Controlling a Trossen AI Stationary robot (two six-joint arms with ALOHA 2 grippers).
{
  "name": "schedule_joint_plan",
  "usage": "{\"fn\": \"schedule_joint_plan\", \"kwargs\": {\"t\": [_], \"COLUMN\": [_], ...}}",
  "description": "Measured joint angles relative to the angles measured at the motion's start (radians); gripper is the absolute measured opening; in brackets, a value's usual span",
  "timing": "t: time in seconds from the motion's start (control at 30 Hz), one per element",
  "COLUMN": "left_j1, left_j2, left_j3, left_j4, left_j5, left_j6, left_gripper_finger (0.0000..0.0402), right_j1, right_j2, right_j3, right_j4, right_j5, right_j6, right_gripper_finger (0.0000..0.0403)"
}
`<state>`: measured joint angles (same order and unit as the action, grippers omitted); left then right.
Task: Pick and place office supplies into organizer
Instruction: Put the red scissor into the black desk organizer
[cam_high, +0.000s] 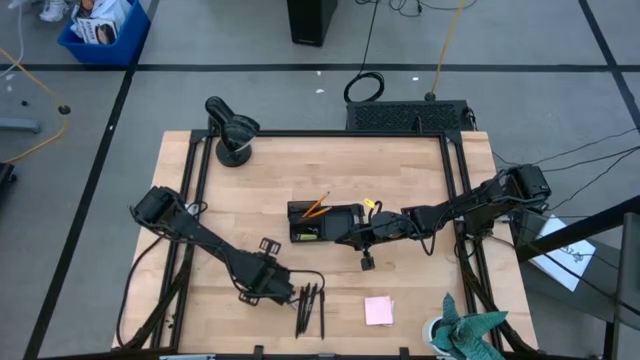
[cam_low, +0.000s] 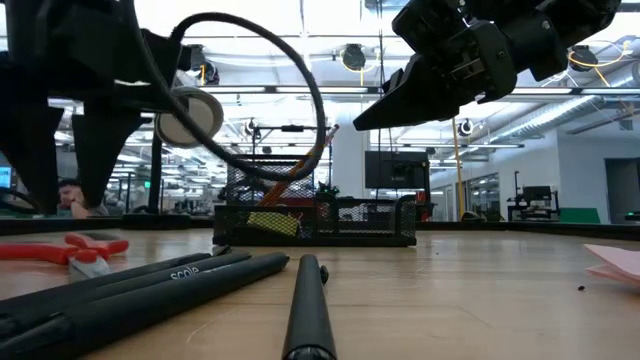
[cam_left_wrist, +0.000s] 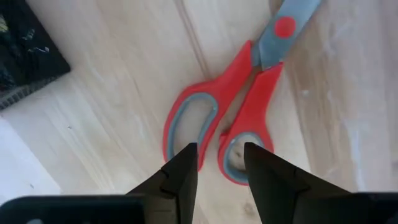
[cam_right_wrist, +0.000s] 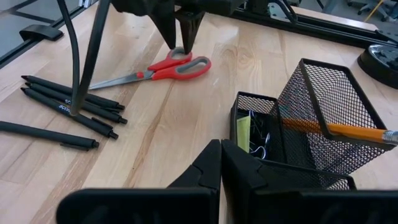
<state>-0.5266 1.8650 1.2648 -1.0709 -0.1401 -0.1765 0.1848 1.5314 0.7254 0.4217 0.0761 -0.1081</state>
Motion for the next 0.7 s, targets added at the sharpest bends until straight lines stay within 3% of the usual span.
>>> {"fn": "schedule_joint_plan", "kwargs": {"t": [0.37,0.7], "left_j1": [0.026,0.071], "left_j2": [0.0,-0.01], "left_j3": [-0.062,-0.145], "left_j4": [0.007,0.108], "left_j5": [0.013,0.082], "left_j6": [0.205,0.26], "left_gripper_finger": [0.0138,0.0138], "right_j1": [0.0,0.0], "right_j2": [0.0,0.0], "right_j3": [0.0,0.0], "right_j4": [-0.007,-0.007], "right_j5": [-0.002,-0.002], "right_j6": [0.015,0.01], "right_gripper_finger": [0.0004,0.0004]}}
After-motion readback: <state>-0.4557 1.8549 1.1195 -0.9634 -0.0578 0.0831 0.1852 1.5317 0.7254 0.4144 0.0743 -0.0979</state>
